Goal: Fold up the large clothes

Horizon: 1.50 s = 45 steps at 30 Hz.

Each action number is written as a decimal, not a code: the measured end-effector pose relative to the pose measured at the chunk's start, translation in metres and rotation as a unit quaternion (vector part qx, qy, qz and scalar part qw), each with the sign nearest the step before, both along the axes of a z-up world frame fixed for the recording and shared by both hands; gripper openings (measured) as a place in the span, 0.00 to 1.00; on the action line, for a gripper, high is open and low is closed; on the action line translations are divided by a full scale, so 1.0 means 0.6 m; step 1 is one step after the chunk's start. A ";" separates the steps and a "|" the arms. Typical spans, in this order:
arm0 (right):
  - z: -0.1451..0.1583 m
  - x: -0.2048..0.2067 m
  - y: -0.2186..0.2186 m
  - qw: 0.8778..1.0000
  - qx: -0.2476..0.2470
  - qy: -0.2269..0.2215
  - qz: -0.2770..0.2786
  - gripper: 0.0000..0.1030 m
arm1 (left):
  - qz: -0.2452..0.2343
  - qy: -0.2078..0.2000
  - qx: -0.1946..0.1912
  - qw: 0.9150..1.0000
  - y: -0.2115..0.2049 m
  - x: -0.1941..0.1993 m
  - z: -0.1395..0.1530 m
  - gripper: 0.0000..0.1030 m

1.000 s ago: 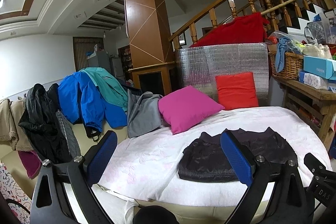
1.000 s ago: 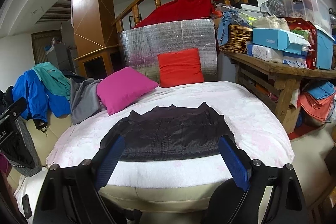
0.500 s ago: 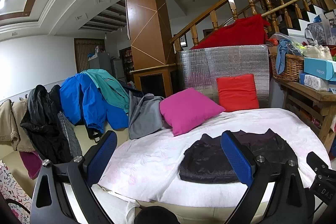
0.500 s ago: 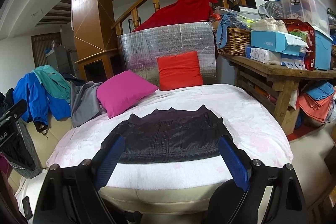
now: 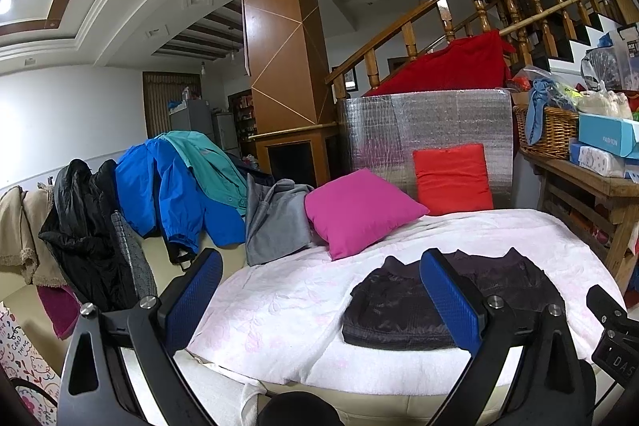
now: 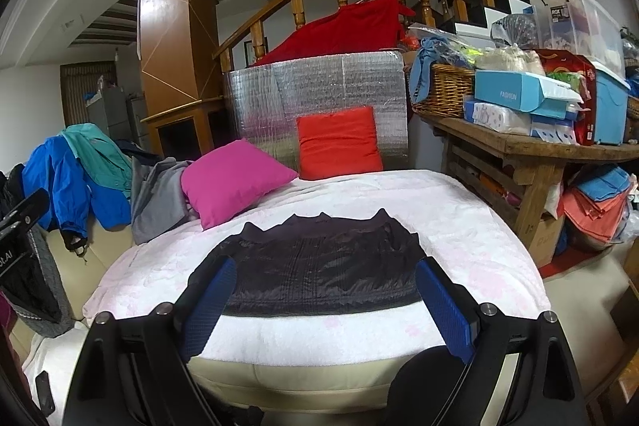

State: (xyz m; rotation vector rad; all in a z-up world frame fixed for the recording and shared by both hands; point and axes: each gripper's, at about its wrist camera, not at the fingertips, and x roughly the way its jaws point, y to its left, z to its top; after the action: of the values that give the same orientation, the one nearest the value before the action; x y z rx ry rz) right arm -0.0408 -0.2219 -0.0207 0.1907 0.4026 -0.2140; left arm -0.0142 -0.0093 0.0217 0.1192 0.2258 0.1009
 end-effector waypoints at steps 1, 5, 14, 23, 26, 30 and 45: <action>0.001 -0.001 0.001 1.000 -0.002 -0.001 -0.001 0.90 | -0.001 0.000 -0.001 1.000 0.001 0.000 0.000 0.96; 0.004 -0.003 0.004 1.000 -0.005 -0.003 -0.002 0.90 | -0.002 -0.004 -0.002 1.000 0.003 -0.004 0.003 0.96; 0.011 -0.007 0.010 1.000 -0.014 -0.006 -0.003 0.90 | -0.004 -0.013 -0.003 1.000 0.008 -0.013 0.010 0.96; 0.017 -0.015 0.010 1.000 -0.023 -0.010 -0.006 0.90 | -0.009 -0.020 -0.005 1.000 0.005 -0.020 0.019 0.96; 0.022 -0.018 0.007 1.000 -0.022 -0.012 -0.008 0.90 | -0.009 -0.021 -0.004 1.000 0.002 -0.023 0.022 0.96; 0.031 -0.027 0.004 0.999 -0.027 -0.020 -0.012 0.90 | -0.012 -0.027 -0.006 1.000 -0.001 -0.030 0.031 0.96; 0.036 -0.024 0.003 0.999 -0.031 -0.018 -0.010 0.90 | -0.014 -0.012 -0.027 0.999 0.002 -0.012 0.021 0.97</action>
State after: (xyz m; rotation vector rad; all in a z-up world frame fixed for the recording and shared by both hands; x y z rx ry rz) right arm -0.0549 -0.2203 0.0011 0.1378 0.3582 -0.2430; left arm -0.0215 -0.0084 0.0346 0.0682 0.2034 0.0682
